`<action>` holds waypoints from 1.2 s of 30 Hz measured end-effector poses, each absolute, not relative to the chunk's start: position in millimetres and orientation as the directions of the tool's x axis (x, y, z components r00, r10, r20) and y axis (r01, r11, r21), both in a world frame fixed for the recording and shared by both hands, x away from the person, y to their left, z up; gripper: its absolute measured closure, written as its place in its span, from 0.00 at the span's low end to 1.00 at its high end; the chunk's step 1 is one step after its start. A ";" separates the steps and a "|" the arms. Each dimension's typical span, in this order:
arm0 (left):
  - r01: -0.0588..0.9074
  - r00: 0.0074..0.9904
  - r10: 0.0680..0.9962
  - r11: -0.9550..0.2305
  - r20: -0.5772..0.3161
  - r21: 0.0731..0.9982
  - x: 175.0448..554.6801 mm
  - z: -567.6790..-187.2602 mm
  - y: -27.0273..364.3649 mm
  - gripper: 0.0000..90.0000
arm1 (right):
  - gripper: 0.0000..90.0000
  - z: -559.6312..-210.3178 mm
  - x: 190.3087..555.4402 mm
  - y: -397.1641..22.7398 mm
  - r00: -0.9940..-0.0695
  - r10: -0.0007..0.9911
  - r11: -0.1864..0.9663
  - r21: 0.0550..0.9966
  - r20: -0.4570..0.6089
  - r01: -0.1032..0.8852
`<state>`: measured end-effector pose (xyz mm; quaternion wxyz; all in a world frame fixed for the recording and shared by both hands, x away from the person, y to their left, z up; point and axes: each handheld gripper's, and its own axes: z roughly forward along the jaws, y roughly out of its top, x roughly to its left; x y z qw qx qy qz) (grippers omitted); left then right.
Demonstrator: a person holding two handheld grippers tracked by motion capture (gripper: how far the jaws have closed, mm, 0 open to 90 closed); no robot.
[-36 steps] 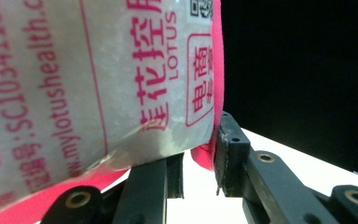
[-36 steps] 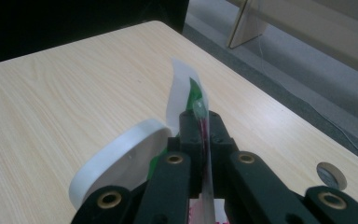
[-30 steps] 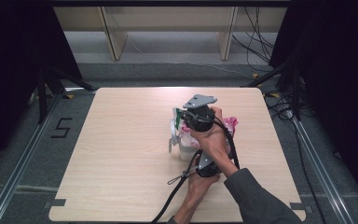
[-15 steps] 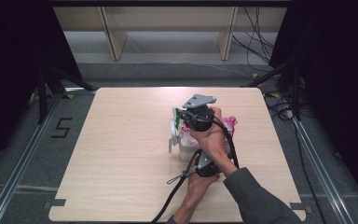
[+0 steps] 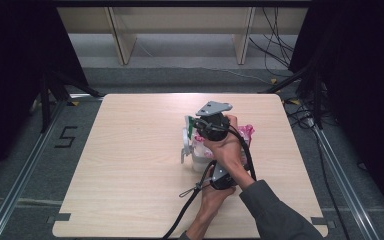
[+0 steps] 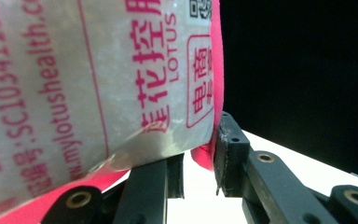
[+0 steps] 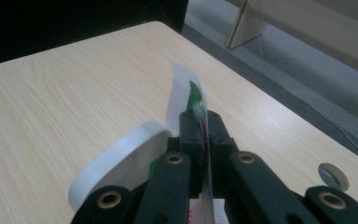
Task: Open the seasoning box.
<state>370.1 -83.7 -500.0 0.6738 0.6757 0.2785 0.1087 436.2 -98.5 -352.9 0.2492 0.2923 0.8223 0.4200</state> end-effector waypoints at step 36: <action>0.244 0.786 0.598 -0.071 -0.154 0.967 375.7 -513.2 -74.1 0.78 | 1.00 -341.0 414.6 -141.3 -0.693 0.721 0.286 0.921 -0.025 0.264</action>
